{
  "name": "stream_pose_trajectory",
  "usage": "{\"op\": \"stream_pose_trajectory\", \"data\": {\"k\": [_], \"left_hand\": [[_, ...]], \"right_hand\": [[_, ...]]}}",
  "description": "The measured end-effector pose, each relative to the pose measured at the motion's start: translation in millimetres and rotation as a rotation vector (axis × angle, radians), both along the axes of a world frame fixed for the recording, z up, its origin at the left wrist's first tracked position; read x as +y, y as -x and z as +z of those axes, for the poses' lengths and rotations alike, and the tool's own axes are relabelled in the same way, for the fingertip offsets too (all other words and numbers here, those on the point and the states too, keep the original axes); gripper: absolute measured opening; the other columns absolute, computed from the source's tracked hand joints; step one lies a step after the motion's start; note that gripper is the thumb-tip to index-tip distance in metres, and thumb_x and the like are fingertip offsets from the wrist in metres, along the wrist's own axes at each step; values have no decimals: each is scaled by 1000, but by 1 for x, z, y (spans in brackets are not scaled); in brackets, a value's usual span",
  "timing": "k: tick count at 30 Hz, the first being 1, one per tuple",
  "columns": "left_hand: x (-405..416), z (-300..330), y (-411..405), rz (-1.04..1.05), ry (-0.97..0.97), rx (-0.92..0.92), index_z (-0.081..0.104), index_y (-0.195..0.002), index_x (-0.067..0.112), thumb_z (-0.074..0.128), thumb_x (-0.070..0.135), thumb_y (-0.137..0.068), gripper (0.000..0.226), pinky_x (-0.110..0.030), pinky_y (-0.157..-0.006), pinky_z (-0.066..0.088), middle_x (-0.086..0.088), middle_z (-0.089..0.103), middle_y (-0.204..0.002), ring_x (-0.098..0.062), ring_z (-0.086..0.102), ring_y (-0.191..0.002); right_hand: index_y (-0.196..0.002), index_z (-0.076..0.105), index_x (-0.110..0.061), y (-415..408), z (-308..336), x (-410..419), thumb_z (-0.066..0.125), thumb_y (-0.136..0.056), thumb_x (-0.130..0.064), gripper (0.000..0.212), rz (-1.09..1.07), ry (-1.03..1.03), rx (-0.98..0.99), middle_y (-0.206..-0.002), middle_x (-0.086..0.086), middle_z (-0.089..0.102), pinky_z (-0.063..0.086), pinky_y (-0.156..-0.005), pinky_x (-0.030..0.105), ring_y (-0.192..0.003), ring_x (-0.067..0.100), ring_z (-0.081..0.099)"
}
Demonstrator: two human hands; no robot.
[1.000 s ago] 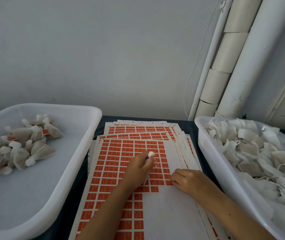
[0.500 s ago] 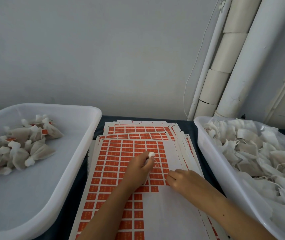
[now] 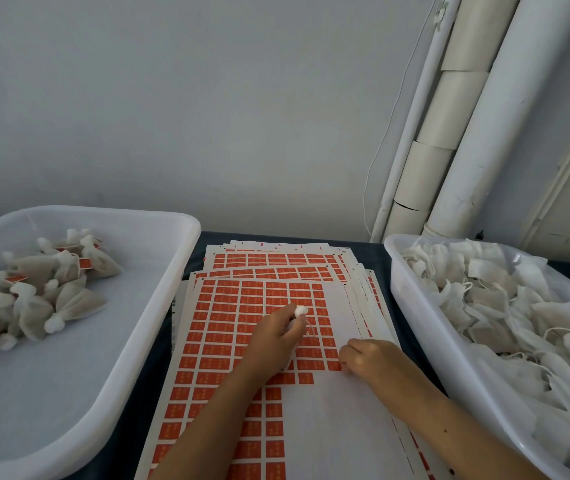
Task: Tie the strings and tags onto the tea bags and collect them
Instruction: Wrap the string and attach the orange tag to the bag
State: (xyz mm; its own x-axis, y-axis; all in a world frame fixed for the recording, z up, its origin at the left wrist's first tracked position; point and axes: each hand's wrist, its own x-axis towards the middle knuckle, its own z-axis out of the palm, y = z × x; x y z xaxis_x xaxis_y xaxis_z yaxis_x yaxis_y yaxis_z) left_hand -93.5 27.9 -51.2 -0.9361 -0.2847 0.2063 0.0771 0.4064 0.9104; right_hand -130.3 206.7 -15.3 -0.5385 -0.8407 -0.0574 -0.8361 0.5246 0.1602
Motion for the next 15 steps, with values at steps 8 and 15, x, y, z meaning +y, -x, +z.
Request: {"op": "stream_pose_trajectory", "data": {"k": [8, 15], "left_hand": [[0, 0, 0, -5, 15, 4, 48, -70, 22, 41, 26, -99, 30, -17, -55, 38, 7, 49, -59, -7, 43, -56], [0, -1, 0, 1, -2, 2, 49, -69, 26, 42, 27, -99, 30, -15, -54, 39, 10, 49, -57, -4, 44, -53]], "right_hand": [[-141, 32, -14, -2, -9, -3, 42, -97, -30, 47, -11, -54, 59, -142, 4, 43, 30, -110, 30, -125, 19, 48], [-142, 30, -13, -1, -6, -1, 44, -98, -25, 48, 69, -75, 68, -142, 6, 42, 32, -109, 31, -124, 21, 49]]}}
